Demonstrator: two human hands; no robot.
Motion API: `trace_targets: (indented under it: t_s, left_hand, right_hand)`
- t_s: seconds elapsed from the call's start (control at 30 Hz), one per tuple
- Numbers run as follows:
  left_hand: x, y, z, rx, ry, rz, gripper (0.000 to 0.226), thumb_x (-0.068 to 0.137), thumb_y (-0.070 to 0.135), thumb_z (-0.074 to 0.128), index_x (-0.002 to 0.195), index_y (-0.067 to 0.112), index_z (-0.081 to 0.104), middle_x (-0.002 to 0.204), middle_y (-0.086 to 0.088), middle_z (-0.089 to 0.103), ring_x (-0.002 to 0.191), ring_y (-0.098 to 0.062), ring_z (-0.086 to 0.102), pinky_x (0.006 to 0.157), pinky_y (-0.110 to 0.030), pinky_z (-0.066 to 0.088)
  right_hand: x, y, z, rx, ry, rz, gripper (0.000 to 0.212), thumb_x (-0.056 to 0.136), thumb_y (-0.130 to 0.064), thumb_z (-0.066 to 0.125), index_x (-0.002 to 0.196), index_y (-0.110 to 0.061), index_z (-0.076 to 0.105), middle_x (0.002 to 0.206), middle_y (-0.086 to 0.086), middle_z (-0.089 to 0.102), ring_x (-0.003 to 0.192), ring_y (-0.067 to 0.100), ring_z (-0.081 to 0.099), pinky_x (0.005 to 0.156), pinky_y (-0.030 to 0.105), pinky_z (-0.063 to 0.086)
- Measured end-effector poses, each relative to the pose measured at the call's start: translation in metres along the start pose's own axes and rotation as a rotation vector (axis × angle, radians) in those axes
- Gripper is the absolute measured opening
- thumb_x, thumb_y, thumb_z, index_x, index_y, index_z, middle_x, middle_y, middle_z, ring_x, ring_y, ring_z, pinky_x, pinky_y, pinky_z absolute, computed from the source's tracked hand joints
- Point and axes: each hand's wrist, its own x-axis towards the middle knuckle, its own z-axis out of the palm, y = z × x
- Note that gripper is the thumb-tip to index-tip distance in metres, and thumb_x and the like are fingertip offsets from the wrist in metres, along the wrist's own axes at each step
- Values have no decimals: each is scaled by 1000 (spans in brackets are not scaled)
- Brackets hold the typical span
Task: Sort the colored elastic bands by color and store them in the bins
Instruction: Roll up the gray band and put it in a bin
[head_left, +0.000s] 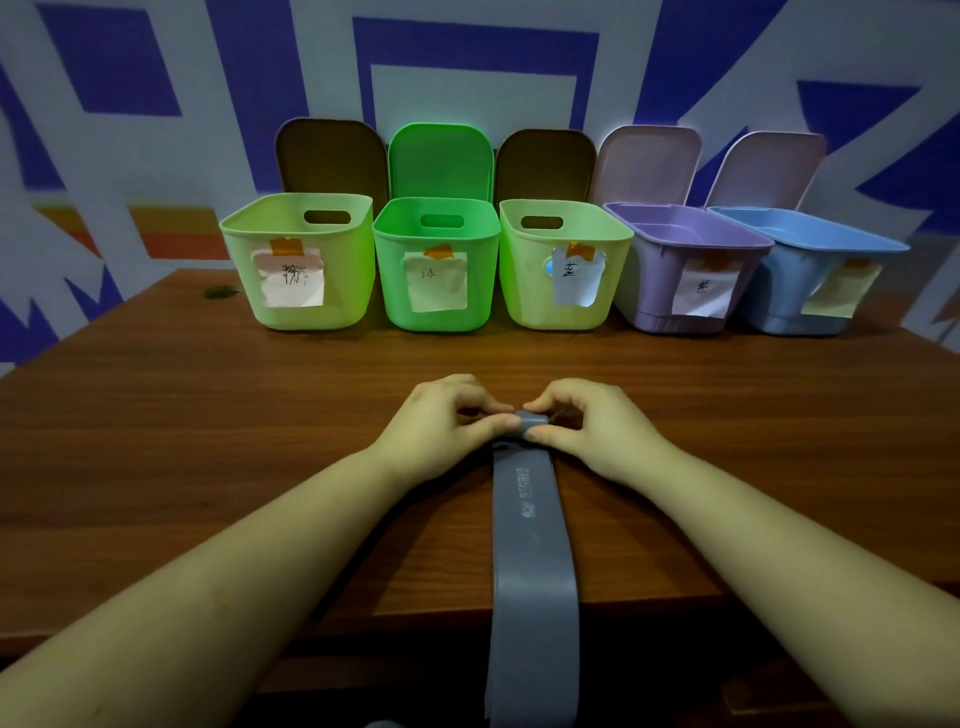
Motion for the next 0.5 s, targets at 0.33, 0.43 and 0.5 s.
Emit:
trace_targets:
  t_s: [0.33,0.43,0.5]
  left_hand:
    - [1,7,-4,-112,-241,-260,40,84,34,68,122,23,61,117,6,63,111,-6,55,99,-25,42]
    - [-2,10,-4,22,-204,-184,39,83,34,68,120,22,62,119,8,62,109,-2,51,93,-18,37]
    - [-6,13,-2,57,-160,-124,38,82,31,70,117,21,63,118,7,62,107,-3,52,92,-18,39]
  right_hand:
    - [-16,-1,6,-50,84,-149,21,78,-24,74,97,-16,70,103,-5,67,98,8,61,87,29,50]
    - [-19,-2,4,9,101,-134,20,79,-26,73,97,-16,72,101,-7,69,97,3,62,87,22,50]
    - [-19,-3,2,65,107,-103,13,79,-22,74,90,-15,73,97,-7,70,94,2,63,86,20,50]
